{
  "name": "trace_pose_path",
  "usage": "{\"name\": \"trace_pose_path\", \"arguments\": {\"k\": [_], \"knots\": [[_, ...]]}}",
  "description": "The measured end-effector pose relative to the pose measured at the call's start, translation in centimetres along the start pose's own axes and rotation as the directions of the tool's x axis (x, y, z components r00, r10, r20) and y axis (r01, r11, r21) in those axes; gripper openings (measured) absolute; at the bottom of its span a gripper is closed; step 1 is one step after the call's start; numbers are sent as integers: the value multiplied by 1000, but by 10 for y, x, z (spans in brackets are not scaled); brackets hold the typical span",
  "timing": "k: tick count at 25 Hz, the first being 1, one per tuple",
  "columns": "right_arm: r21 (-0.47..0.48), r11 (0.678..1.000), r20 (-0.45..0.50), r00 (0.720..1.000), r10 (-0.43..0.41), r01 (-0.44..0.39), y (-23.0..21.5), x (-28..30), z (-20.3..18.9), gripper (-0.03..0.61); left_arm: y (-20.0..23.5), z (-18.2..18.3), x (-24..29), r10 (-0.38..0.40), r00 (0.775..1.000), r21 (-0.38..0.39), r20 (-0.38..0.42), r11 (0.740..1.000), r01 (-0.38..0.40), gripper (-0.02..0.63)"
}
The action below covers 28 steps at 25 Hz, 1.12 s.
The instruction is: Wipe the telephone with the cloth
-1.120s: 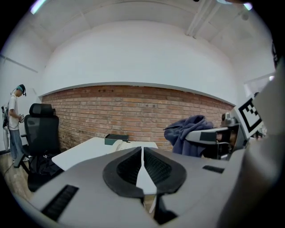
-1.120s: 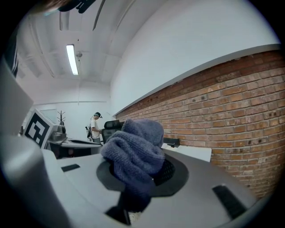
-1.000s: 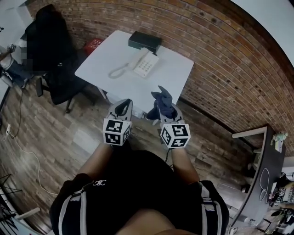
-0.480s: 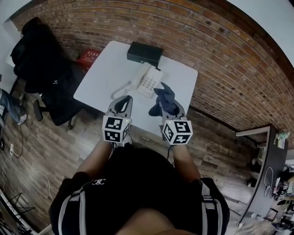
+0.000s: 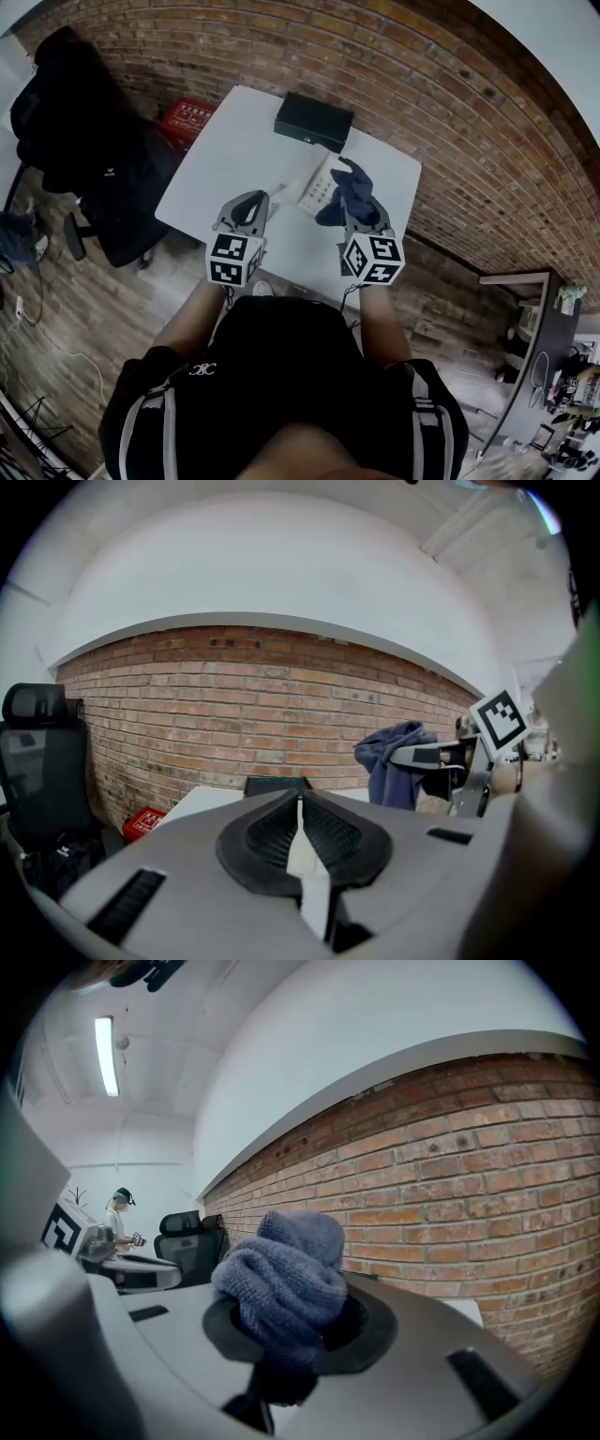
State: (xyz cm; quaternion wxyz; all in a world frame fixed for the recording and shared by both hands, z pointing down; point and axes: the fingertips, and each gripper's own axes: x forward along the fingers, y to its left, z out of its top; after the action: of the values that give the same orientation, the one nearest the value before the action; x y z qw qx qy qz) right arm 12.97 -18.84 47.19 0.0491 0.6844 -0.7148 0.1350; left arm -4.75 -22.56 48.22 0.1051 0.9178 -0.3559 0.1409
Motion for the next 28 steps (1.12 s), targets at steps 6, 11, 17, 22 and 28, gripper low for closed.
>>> {"name": "trace_pose_path", "arguments": {"k": [6,11,17,22,28], "knots": [[-32,999,24,1000,16,-15,-23,42,7,69,16,3,19,43,999,-83,-12,996,-44,15],[-7,999,82,995,50,-50,-50,85,18,68,20,2,20,127,992,-95,-21,987,-129,15],[37,997,20,997,71,-72,-75,151,4,68,25,-2,18,211,977,-108,-36,971,-213,15],[26,997,-50,996,75,-74,-81,198,-20,69,33,-8,13,266,963,-125,-51,955,-271,15],[-16,996,-115,990,83,-85,-76,237,-47,72,43,-17,5,317,945,-133,-79,936,-325,15]]}}
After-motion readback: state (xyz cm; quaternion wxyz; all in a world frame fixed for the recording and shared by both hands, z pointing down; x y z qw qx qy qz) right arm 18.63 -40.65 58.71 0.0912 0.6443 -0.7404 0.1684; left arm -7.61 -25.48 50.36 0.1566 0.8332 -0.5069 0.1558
